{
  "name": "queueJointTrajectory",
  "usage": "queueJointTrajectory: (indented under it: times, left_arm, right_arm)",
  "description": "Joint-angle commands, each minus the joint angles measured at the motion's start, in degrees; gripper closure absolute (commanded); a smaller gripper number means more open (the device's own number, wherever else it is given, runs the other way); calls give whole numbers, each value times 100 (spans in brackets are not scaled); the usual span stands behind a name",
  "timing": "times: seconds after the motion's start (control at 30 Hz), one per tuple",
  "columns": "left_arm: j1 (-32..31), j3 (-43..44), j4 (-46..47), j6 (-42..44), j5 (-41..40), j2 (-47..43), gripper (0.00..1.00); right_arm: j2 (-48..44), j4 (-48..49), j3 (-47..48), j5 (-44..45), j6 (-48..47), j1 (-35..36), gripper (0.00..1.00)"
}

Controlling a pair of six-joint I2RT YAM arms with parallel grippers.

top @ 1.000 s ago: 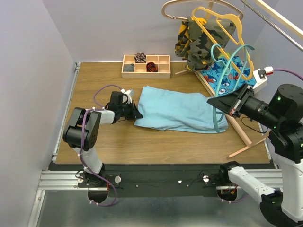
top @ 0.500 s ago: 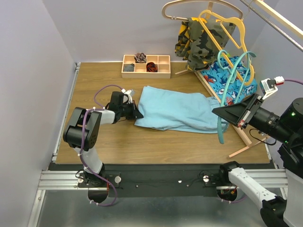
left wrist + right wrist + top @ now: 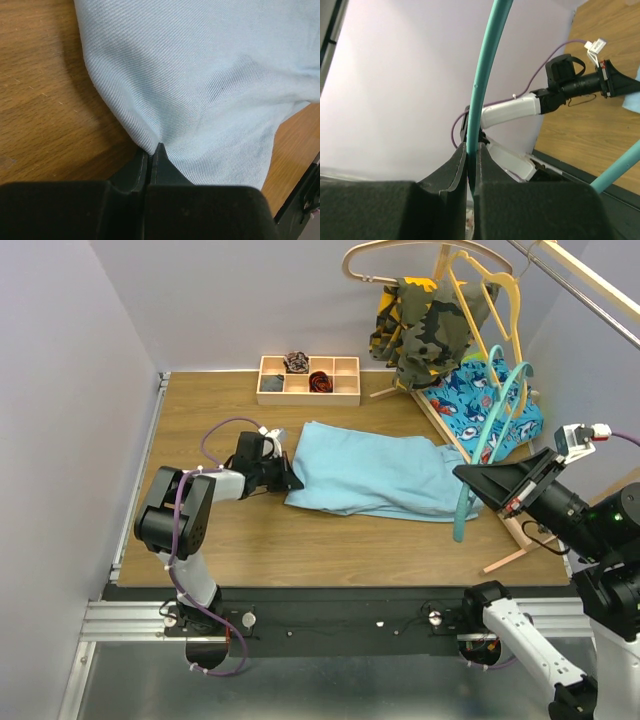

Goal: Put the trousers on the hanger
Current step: Pick up the hanger from the clothesline.

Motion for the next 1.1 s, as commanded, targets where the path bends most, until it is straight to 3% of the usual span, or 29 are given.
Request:
queueJointTrajectory:
  times: [0.0, 0.43, 1.07]
  left_arm:
    - [-157, 155, -452, 203, -500, -39, 100]
    - [-209, 147, -575, 255, -677, -470, 100]
    - [-473, 147, -505, 238, -677, -356, 100]
  right_arm:
    - [-29, 815, -184, 384, 575, 9, 99]
    - [174, 929, 265, 744, 1085, 9, 99]
    - [367, 999, 845, 1060, 839, 9, 99]
